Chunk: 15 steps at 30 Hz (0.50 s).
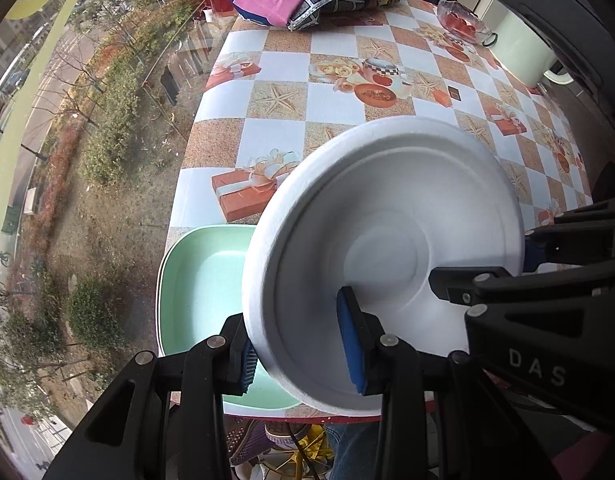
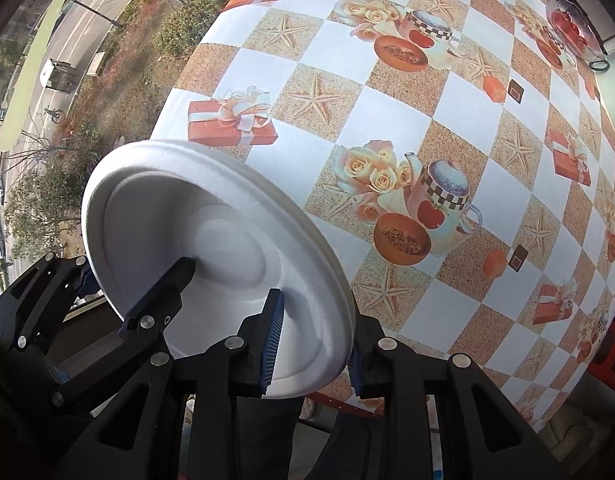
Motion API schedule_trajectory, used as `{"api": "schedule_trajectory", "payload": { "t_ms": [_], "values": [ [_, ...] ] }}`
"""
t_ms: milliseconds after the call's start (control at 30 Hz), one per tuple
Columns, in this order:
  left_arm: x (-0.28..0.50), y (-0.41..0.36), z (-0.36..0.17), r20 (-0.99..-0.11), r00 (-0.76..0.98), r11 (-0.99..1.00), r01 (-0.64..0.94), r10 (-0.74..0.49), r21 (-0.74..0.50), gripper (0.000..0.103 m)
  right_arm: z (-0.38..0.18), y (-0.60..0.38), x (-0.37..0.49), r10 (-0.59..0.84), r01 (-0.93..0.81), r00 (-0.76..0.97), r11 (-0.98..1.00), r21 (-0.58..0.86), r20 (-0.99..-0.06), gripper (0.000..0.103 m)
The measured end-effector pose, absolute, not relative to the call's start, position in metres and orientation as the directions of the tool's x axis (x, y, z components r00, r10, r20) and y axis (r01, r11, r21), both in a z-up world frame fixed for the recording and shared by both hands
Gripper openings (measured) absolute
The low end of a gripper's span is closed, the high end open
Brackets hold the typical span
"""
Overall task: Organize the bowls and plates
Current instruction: 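Lower the bowl stack onto the green plate and open both grippers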
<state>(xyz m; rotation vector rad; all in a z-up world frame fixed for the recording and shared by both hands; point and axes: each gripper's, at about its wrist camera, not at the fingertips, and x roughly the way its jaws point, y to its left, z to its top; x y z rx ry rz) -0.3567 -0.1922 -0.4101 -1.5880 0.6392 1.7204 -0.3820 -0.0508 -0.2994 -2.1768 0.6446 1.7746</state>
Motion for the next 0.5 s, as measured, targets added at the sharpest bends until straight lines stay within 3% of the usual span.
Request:
{"api": "schedule_trajectory", "payload": {
  "t_ms": [500],
  "values": [
    [-0.379, -0.245, -0.420, -0.994, 0.000, -0.745, -0.661, 0.112, -0.084, 0.039, -0.323, -0.101, -0.423, -0.189, -0.358, 0.176, -0.927, 0.117, -0.966, 0.031]
  ]
}}
